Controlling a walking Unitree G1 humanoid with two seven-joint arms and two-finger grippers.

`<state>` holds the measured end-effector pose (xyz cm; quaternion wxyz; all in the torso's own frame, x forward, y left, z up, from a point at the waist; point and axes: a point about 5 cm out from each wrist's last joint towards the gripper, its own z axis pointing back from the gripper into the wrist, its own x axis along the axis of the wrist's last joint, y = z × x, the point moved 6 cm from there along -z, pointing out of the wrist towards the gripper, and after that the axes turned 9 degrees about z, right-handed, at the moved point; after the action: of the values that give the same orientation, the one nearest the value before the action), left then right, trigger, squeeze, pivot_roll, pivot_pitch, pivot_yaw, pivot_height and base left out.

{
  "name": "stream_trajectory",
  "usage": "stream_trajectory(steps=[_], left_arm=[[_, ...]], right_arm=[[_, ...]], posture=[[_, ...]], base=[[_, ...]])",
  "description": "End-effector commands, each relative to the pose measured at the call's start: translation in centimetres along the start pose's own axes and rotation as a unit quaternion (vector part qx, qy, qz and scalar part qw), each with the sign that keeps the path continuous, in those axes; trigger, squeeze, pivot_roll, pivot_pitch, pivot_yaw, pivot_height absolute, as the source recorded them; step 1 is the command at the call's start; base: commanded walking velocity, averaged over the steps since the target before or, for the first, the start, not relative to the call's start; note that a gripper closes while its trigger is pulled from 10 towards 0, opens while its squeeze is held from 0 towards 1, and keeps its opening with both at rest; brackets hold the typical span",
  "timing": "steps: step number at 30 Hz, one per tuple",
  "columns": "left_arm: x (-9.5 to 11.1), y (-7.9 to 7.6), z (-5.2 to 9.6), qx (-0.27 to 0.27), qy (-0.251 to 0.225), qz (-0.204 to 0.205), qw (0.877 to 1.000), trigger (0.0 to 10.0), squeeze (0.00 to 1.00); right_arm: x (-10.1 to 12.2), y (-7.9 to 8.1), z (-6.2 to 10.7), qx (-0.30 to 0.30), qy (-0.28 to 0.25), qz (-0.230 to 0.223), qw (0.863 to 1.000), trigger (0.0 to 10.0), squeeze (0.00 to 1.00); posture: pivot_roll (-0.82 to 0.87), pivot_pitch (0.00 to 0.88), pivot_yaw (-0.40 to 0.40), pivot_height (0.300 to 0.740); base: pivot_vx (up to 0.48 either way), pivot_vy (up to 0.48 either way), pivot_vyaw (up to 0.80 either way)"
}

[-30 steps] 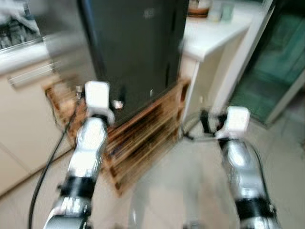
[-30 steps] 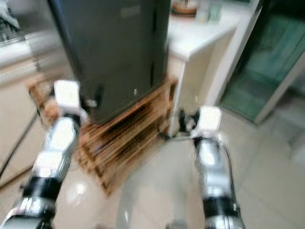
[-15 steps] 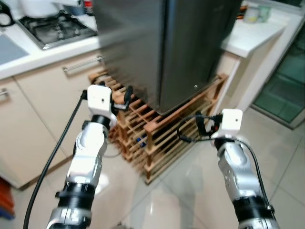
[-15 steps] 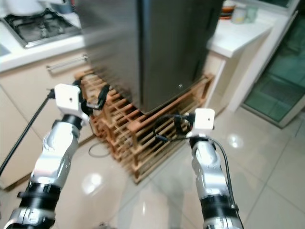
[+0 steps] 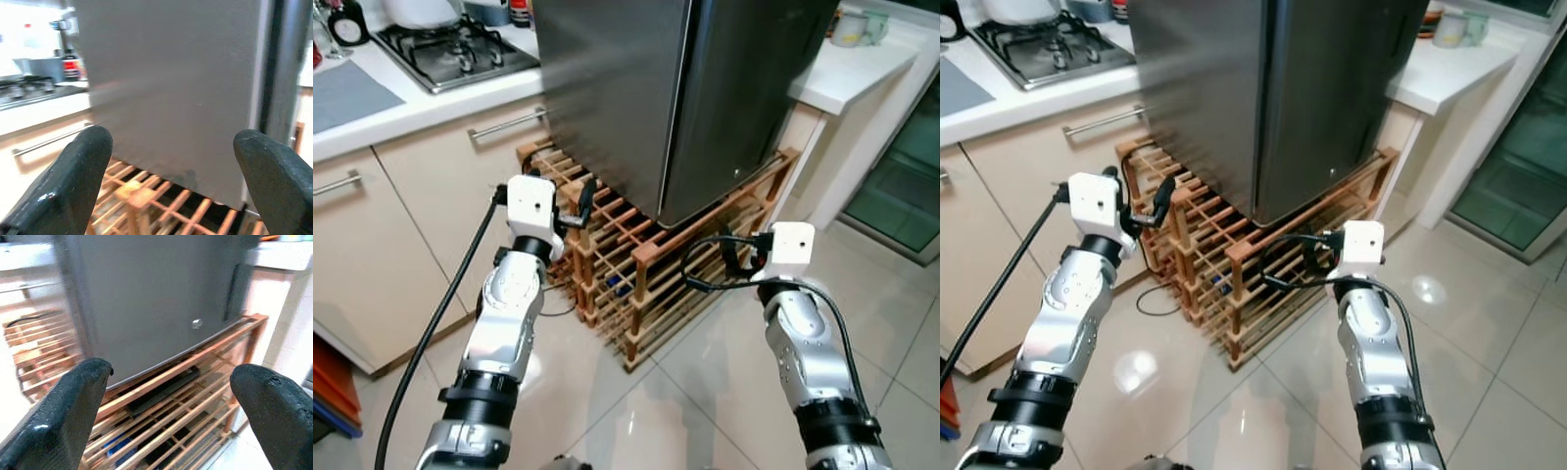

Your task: Restocking fridge

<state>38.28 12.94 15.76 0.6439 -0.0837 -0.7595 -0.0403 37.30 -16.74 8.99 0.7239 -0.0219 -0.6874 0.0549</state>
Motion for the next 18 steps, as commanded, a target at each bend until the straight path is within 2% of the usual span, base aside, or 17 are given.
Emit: stream_trajectory(steps=[1,5,13,18], left_arm=[[0.13,-0.77,-0.51,-0.01,0.001,-0.004,1.0,10.0,0.0],[0.08,-0.89,-0.57,-0.013,0.003,-0.005,1.0,10.0,0.0],[-0.23,-1.24,-0.56,-0.019,0.007,-0.018,1.0,10.0,0.0],[-0.44,-1.2,-0.5,-0.019,0.009,-0.015,1.0,10.0,0.0]], right_arm=[[-0.32,-0.69,0.07,-0.01,0.006,0.003,1.0,10.0,0.0],[-0.47,-0.53,0.1,-0.007,0.01,0.004,1.0,10.0,0.0],[-0.86,-0.41,0.2,-0.004,0.02,0.006,1.0,10.0,0.0],[-0.98,-0.68,0.35,-0.007,0.021,0.009,1.0,10.0,0.0]], posture=[[-0.09,0.0,0.019,0.74],[-0.09,0.0,0.02,0.74],[-0.09,0.0,0.02,0.74],[-0.1,0.0,0.017,0.74]], base=[[0.0,0.0,-0.8],[0.0,0.0,-0.8],[0.0,0.0,0.0],[0.0,0.0,-0.78]])
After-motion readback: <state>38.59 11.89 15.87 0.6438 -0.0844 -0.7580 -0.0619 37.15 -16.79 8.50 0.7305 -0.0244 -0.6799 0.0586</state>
